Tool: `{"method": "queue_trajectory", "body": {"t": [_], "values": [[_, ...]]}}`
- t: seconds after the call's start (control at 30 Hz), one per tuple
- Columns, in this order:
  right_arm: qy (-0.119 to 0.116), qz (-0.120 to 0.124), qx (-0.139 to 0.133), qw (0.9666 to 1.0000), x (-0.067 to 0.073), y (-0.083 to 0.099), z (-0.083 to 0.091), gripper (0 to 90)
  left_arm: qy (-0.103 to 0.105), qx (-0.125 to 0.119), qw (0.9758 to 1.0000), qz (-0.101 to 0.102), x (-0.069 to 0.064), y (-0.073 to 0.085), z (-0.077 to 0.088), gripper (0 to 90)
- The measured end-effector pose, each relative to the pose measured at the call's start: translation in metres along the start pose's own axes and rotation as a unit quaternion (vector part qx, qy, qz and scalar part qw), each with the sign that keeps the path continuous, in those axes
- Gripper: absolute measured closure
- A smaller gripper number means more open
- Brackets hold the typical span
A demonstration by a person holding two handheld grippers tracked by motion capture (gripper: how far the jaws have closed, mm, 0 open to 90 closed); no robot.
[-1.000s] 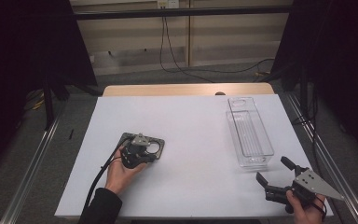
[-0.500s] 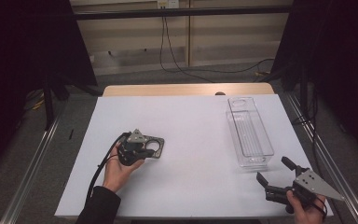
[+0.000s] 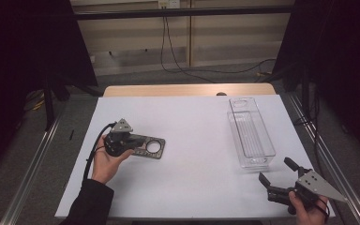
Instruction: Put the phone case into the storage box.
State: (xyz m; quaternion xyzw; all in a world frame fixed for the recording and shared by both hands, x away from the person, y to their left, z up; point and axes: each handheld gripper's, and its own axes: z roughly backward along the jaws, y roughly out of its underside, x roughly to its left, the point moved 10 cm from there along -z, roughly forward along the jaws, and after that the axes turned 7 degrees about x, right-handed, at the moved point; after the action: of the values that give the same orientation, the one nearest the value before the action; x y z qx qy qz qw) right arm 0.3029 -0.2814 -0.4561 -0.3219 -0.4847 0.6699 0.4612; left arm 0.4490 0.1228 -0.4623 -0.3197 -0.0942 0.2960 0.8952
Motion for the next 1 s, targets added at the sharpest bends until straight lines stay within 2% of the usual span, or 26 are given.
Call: {"method": "queue_trajectory", "body": {"t": [0.13, 0.23, 0.6, 0.8, 0.83, 1.0], "values": [[0.0, 0.0, 0.0, 1.0, -0.001, 0.0, 0.001, 0.0, -0.003, 0.006, 1.0, -0.001, 0.01, -0.006, 0.002, 90.0], [-0.001, 0.0, 0.001, 1.0, 0.0, 0.001, 0.001, 0.0, 0.007, 0.009, 0.9998, 0.014, 0.018, -0.008, 0.0, 90.0], [0.009, -0.002, 0.001, 1.0, -0.003, 0.001, 0.003, 0.0, -0.015, 0.038, 0.9986, 0.032, 0.051, -0.01, -0.008, 90.0], [0.007, -0.001, 0.003, 1.0, -0.002, 0.002, 0.003, 0.0, -0.033, 0.064, 0.9962, 0.049, 0.074, -0.003, -0.016, 90.0], [0.005, 0.0, 0.004, 1.0, -0.001, 0.002, 0.003, 0.0, -0.037, 0.062, 0.9957, 0.059, 0.079, -0.001, -0.018, 90.0], [0.004, 0.006, 0.005, 1.0, 0.0, 0.002, 0.003, 0.0, -0.048, 0.076, 0.9937, 0.067, 0.087, 0.007, -0.028, 90.0]]}}
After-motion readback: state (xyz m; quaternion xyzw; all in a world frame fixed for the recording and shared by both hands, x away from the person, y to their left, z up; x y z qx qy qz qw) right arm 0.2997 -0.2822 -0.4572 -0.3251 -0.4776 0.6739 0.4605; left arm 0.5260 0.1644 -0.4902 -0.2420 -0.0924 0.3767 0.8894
